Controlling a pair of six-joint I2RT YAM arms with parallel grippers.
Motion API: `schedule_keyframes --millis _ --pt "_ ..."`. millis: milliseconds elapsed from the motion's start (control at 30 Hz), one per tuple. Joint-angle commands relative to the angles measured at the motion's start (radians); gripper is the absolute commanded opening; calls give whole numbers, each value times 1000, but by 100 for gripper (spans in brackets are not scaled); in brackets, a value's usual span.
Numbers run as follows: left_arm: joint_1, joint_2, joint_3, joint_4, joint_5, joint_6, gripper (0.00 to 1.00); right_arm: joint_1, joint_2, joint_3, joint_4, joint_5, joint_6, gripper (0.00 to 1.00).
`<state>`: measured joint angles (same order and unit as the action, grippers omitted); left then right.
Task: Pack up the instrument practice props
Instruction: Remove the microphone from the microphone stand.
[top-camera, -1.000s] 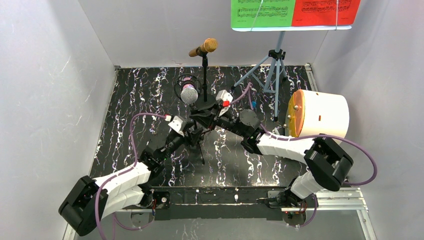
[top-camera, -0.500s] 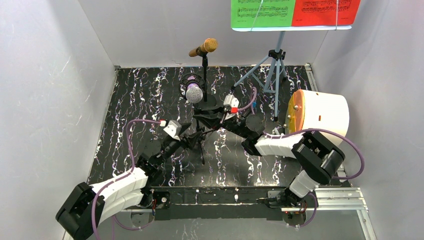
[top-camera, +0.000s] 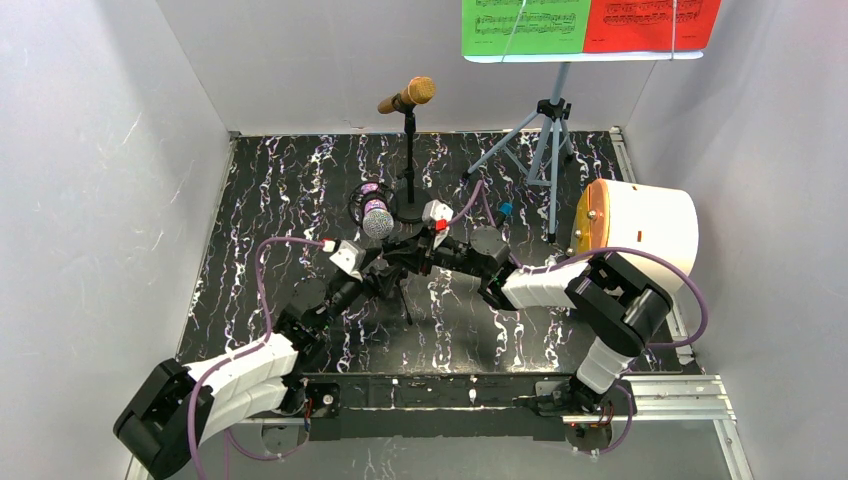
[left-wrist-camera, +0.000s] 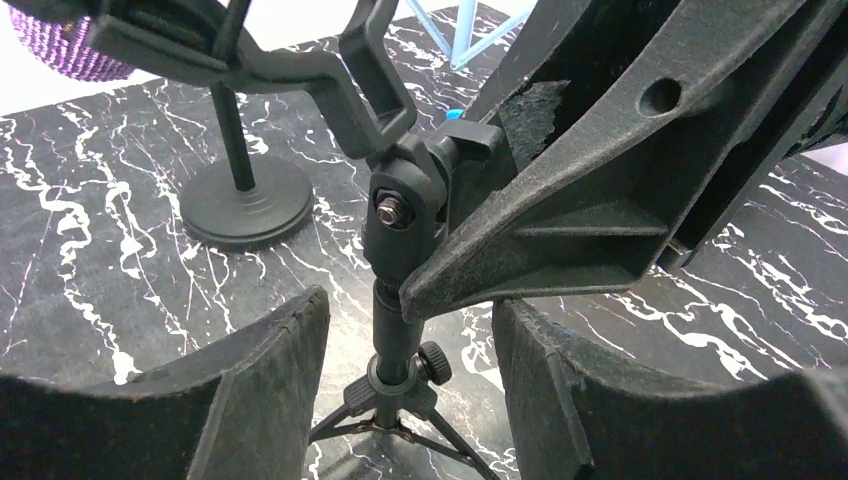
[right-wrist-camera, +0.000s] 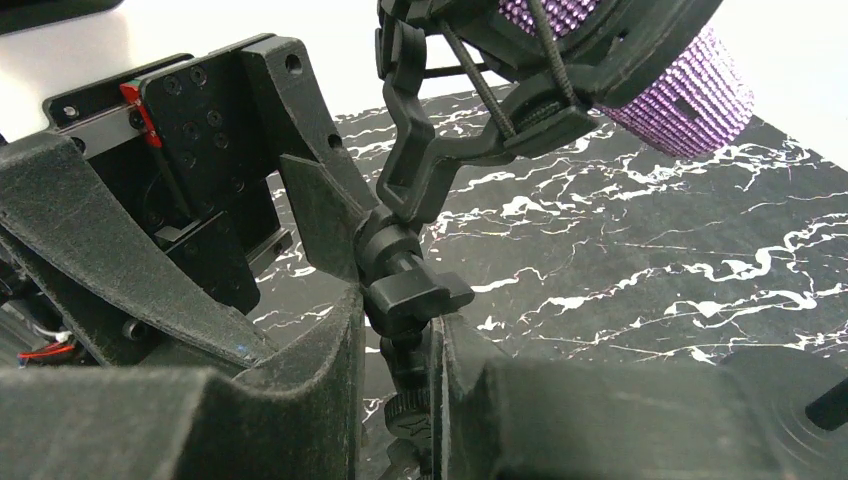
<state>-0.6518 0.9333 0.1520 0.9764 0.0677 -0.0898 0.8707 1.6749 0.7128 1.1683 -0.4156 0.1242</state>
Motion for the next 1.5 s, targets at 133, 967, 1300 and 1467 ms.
schedule_keyframes --millis 133,967,1300,1467 --pt "-4 7 13 43 -20 -5 59 3 -9 -36 -70 -14 -57 1" --pt "-3 -73 4 59 -176 -211 64 -20 -306 -44 -363 35 -123 77" --pt "6 -67 101 -24 -204 -406 68 -8 -472 13 -497 30 -377 86" --pt "49 -36 141 -32 -153 -476 68 -7 -486 63 -497 11 -456 90"
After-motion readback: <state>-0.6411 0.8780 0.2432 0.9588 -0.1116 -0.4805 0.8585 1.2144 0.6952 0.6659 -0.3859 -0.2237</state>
